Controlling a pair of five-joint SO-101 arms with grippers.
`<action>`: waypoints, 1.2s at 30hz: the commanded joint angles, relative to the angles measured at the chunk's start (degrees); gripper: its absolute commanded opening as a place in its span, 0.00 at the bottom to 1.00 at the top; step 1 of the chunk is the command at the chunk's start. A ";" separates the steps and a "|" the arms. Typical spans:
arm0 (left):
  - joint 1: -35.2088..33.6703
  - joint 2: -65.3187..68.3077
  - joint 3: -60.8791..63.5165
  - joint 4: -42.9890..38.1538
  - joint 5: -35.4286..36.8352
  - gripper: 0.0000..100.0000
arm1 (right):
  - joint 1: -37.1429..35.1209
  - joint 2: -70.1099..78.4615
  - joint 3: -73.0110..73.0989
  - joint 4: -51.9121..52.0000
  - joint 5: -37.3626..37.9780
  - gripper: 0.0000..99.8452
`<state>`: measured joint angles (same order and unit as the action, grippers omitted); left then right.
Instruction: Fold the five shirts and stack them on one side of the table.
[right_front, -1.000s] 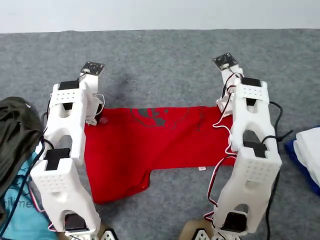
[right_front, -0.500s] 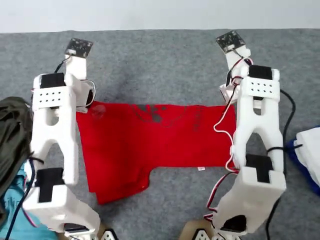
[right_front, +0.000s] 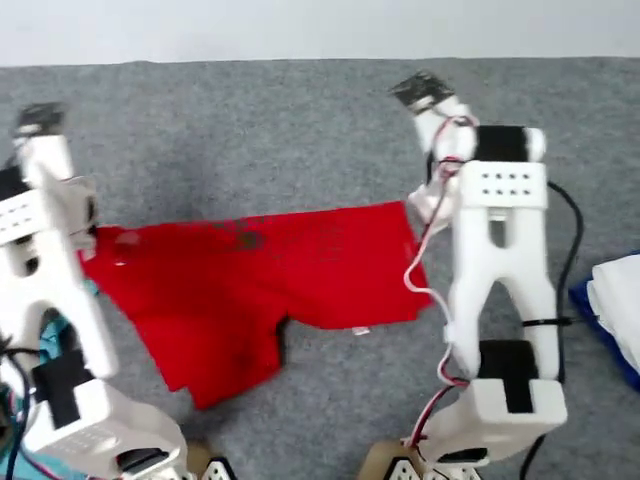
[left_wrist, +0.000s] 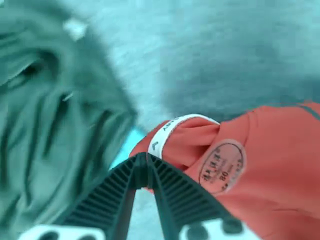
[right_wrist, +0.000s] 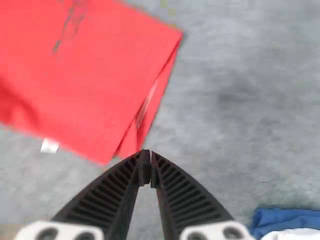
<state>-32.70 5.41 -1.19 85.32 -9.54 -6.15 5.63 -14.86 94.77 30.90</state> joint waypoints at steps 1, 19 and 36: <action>-6.42 -3.34 1.98 0.09 -1.23 0.00 | -7.08 -3.47 -2.73 5.05 -1.85 0.01; -13.63 -3.43 7.60 -1.58 -6.77 0.00 | -20.35 1.27 -0.88 7.43 -5.71 0.01; -8.26 -21.36 4.26 1.76 -6.77 0.00 | -16.13 1.89 2.29 6.99 -7.47 0.01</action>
<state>-42.46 -10.95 5.14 86.64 -15.78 -22.51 7.82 -13.27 100.22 24.92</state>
